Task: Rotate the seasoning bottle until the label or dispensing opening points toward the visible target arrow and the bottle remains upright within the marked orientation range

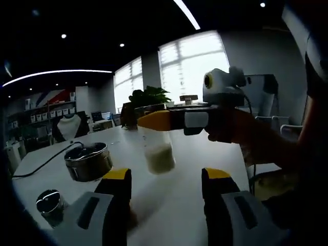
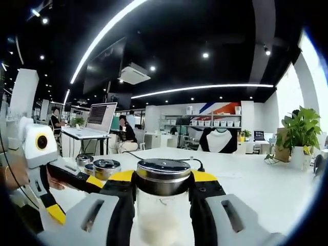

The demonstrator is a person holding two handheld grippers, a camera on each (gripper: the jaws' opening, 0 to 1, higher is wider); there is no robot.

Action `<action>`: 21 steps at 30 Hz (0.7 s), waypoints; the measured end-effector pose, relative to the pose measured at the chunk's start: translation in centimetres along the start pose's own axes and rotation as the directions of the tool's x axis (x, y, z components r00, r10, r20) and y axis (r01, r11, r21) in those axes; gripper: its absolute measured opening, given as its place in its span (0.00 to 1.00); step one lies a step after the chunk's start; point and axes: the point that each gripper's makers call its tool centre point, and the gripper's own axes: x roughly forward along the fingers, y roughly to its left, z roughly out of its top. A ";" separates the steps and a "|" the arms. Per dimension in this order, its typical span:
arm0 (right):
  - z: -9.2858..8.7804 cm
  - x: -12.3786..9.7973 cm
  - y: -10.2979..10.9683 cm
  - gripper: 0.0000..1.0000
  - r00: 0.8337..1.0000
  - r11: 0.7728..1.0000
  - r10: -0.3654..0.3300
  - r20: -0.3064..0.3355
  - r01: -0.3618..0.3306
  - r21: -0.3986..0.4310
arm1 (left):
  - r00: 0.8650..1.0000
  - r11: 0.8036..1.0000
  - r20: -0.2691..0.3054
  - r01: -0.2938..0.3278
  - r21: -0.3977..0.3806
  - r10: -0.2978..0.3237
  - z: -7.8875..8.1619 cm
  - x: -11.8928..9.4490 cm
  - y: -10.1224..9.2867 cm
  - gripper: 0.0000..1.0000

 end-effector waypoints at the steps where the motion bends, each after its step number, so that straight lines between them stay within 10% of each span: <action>1: 0.0 0.0 0.1 0.38 1.000 1.000 0.001 -0.001 -0.001 -0.001 | 1.000 1.000 -0.002 0.001 -0.001 -0.001 -0.1 0.1 0.0 0.58; 21: -1.2 -0.6 1.3 0.38 0.999 1.000 -0.022 -0.031 0.022 0.001 | 1.000 1.000 -0.015 0.005 -0.002 -0.005 -0.6 1.9 -0.5 0.58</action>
